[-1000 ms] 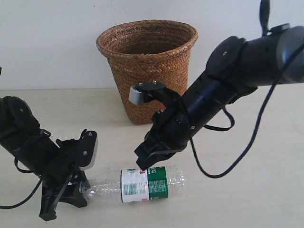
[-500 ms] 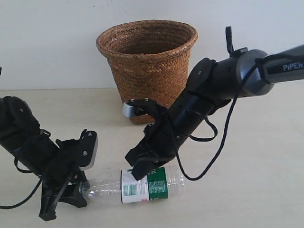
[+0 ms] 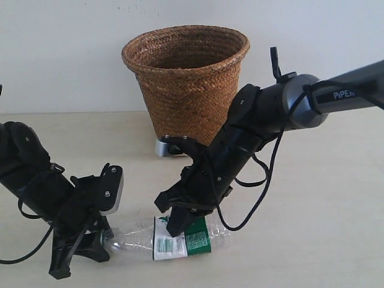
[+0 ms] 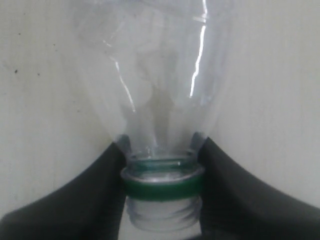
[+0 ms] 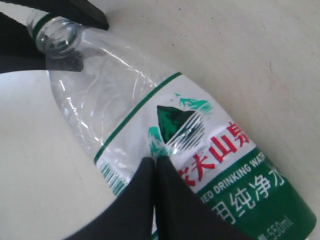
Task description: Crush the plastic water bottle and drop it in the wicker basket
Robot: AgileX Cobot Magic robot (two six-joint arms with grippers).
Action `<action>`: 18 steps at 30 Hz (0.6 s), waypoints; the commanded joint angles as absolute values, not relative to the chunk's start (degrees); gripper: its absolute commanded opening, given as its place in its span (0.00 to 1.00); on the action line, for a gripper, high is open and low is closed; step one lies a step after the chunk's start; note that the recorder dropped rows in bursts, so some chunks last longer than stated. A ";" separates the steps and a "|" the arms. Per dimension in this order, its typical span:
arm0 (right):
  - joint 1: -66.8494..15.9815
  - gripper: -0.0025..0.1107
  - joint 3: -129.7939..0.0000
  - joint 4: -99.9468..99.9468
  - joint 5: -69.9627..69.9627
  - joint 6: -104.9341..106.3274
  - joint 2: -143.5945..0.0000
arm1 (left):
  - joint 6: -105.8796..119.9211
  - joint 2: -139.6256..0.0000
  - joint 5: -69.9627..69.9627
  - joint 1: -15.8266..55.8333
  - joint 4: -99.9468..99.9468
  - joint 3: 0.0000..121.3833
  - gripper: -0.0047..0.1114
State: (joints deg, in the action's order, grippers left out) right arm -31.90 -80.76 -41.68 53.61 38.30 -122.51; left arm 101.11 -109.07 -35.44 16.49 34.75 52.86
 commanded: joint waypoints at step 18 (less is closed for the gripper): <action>-31.96 0.02 -93.56 -15.96 68.92 22.15 -134.06 | 99.85 -109.34 -35.52 16.71 35.12 52.65 0.08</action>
